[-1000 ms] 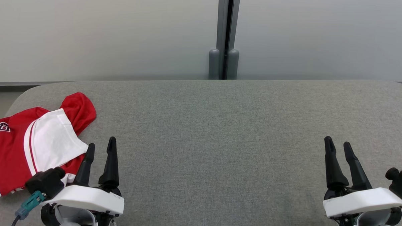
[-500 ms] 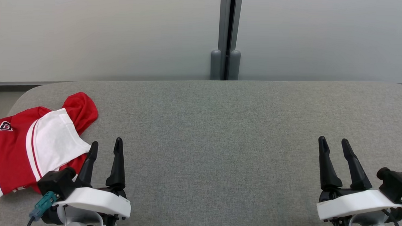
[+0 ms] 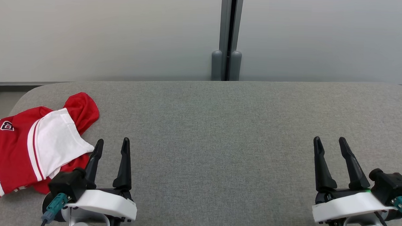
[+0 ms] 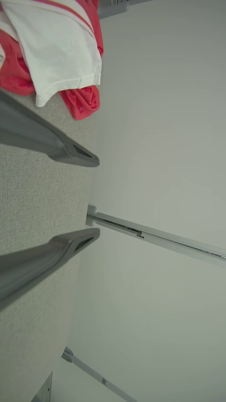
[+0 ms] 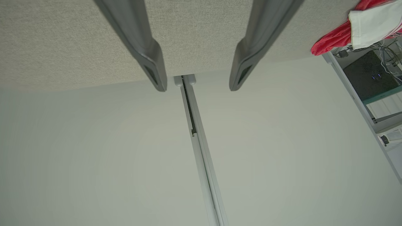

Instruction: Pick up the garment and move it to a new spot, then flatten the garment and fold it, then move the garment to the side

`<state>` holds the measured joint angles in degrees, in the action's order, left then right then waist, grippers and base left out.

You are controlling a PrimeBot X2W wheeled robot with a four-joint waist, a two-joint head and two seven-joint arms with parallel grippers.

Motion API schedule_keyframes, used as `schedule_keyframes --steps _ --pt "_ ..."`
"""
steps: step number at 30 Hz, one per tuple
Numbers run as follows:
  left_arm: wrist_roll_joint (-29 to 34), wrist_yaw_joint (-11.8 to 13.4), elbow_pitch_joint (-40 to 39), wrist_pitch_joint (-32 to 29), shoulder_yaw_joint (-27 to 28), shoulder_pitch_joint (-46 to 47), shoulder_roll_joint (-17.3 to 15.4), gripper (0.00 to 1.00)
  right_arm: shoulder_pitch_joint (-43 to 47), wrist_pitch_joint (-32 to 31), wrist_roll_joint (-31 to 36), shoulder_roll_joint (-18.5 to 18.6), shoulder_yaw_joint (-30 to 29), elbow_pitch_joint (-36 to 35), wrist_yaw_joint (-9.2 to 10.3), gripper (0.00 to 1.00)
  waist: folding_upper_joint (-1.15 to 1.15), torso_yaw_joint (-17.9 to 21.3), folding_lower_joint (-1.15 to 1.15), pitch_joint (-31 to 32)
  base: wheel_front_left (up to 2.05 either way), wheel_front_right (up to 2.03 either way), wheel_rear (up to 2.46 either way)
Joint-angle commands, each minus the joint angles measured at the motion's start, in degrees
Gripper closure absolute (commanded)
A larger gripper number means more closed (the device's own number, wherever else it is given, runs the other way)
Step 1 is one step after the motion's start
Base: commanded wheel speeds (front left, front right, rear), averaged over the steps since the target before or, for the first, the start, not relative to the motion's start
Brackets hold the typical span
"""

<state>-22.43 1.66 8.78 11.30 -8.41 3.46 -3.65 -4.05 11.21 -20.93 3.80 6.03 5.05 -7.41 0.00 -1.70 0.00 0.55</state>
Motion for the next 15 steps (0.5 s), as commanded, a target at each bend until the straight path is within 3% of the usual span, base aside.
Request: schedule_keyframes --steps 1,15 --pt "1.4 0.4 -0.4 0.5 -0.2 0.7 -0.4 0.00 -0.2 0.6 1.1 0.1 0.1 -0.2 -0.12 0.00 0.00 0.0 0.00 0.0 0.00 0.00 0.00" --pt "6.6 0.9 -0.1 2.1 -1.5 0.5 -0.3 0.00 0.1 2.3 6.7 -0.1 1.0 0.0 -0.13 0.00 0.00 -0.3 0.00 0.4 0.00 0.00 0.00"
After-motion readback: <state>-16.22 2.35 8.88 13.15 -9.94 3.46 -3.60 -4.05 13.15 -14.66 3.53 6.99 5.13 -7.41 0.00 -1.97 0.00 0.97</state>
